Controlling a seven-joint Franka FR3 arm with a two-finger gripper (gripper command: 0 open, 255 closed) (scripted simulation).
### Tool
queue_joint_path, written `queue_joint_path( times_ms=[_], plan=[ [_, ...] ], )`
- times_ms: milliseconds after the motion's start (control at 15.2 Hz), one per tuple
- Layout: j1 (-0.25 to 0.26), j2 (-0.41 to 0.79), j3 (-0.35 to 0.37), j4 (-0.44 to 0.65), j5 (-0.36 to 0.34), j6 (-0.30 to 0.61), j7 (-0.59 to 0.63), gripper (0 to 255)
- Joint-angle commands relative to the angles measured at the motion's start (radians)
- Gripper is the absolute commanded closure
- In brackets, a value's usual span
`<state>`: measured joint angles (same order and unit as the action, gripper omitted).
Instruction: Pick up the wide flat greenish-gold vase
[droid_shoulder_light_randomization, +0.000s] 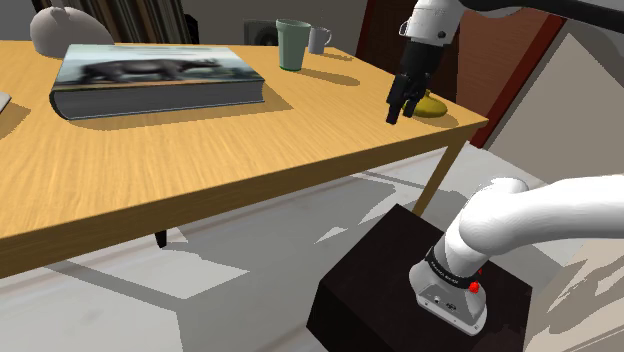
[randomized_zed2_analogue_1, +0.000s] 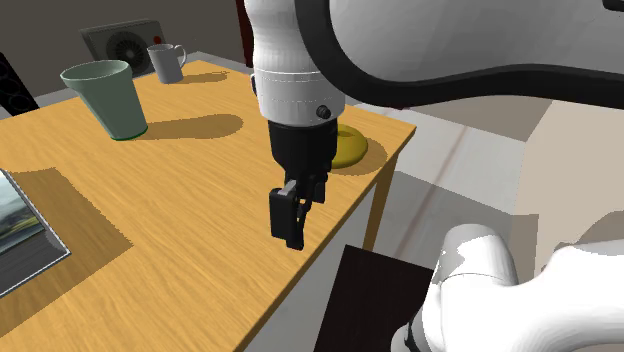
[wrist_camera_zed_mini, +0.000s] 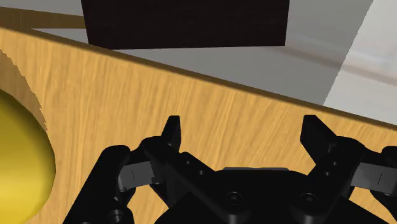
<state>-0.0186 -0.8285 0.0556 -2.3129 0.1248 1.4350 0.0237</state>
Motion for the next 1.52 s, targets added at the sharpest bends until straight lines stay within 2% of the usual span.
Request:
queue_joint_path(
  times_ms=[0,660,1188,1254,1452],
  plan=[
    [0.0,0.0,0.0,0.0,0.0,0.0,0.0,0],
    [-0.044,-0.006,-0.254,0.081,-0.126,0.044,-0.264,0],
    [-0.037,0.067,-0.47,0.218,-0.168,0.086,-0.476,0],
    [-0.033,0.077,-0.491,0.234,-0.169,0.089,-0.496,0],
    [-0.04,0.059,-0.494,0.182,-0.176,0.124,-0.5,0]
  ],
)
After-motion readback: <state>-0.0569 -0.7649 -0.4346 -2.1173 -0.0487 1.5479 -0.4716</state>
